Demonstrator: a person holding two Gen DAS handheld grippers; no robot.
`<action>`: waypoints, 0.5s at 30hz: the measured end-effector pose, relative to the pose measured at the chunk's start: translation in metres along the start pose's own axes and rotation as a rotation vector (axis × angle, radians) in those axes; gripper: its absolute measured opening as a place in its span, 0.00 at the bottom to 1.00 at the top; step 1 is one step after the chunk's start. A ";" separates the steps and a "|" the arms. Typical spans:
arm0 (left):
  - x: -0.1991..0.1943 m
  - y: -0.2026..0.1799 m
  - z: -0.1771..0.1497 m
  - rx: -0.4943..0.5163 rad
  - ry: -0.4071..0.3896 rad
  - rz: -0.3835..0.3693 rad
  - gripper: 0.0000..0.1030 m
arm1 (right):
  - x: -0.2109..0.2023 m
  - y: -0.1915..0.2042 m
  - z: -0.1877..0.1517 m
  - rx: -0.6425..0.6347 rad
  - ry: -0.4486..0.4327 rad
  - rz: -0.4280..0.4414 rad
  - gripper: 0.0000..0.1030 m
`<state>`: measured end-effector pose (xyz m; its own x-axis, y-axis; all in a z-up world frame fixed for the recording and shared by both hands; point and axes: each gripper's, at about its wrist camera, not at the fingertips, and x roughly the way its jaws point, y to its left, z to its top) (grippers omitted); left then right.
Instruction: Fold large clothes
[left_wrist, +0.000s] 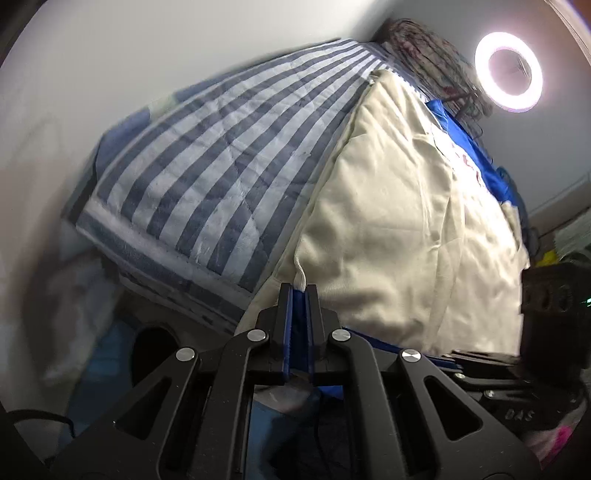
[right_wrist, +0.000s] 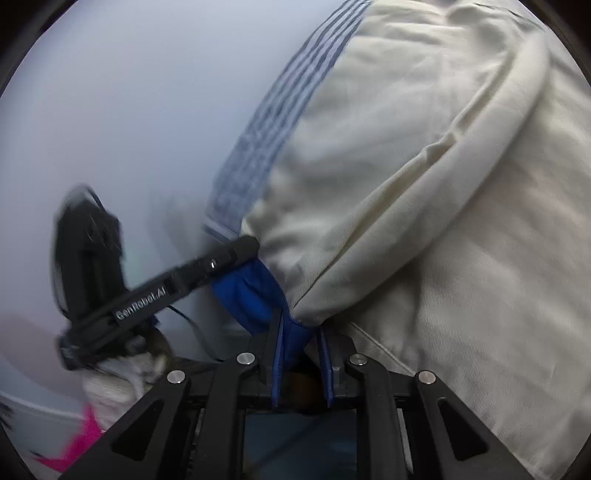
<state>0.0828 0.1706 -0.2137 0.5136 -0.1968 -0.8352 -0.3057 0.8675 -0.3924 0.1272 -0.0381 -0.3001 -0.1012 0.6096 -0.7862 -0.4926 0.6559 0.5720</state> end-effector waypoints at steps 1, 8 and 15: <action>-0.003 -0.002 0.000 0.019 -0.009 0.008 0.03 | -0.002 0.003 -0.001 -0.016 0.004 -0.006 0.20; -0.032 0.017 0.002 -0.074 -0.069 -0.057 0.10 | -0.065 0.034 -0.020 -0.195 -0.031 -0.085 0.34; -0.019 0.034 0.018 -0.197 -0.037 -0.138 0.46 | -0.075 0.025 0.006 -0.185 -0.157 -0.154 0.34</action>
<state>0.0773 0.2117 -0.2042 0.5889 -0.2870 -0.7555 -0.3798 0.7269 -0.5722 0.1278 -0.0644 -0.2254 0.1150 0.5803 -0.8062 -0.6428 0.6622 0.3850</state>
